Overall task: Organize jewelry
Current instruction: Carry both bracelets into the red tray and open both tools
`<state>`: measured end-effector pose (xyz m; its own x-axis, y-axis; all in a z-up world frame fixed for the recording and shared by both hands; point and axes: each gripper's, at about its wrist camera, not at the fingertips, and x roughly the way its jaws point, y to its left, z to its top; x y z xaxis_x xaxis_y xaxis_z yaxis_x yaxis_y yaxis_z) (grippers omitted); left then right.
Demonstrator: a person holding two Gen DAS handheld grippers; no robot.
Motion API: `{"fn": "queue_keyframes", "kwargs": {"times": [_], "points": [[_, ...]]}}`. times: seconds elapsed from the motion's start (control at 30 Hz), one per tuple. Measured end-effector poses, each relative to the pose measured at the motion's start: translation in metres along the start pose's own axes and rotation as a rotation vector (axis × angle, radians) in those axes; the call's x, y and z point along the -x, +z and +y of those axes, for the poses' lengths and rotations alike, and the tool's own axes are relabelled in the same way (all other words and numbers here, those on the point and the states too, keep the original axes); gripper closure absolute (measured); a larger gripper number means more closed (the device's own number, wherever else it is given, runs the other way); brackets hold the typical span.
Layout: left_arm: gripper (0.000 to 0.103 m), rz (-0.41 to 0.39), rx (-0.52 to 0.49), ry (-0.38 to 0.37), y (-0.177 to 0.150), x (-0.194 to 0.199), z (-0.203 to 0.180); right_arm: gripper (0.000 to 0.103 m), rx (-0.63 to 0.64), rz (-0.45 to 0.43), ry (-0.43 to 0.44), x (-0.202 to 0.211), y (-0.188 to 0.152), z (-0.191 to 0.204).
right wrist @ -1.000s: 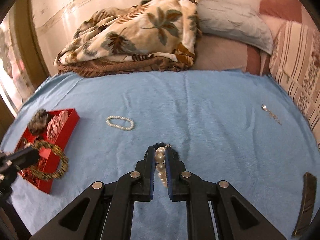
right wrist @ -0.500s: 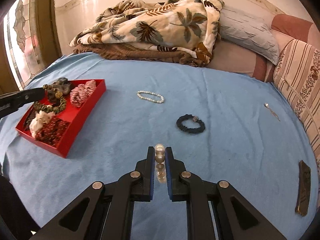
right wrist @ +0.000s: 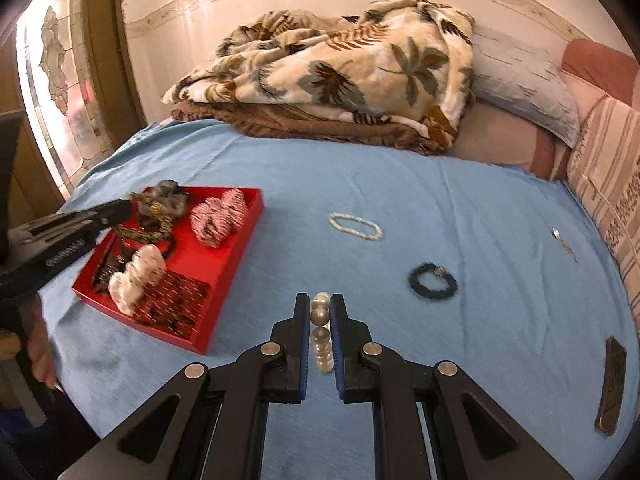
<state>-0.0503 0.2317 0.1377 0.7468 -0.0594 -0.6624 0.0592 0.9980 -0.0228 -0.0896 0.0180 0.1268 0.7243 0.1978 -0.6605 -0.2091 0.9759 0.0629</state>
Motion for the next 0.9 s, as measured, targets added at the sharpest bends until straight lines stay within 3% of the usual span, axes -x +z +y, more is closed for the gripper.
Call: {"fn": "queue_keyframes", "kwargs": {"times": [0.17,0.53,0.9], "points": [[0.096,0.016,0.019,-0.015,0.011,-0.014,0.029,0.092,-0.006,0.022,0.061,-0.009,0.019,0.021],[0.096,0.076,0.163,-0.121,0.013,-0.039,0.094,0.092,0.026,0.046,0.141,-0.038,0.06,0.072],[0.096,0.166,0.246,-0.103,0.01,-0.079,0.118,0.092,0.037,0.093,0.217,-0.088,0.081,0.119]]}}
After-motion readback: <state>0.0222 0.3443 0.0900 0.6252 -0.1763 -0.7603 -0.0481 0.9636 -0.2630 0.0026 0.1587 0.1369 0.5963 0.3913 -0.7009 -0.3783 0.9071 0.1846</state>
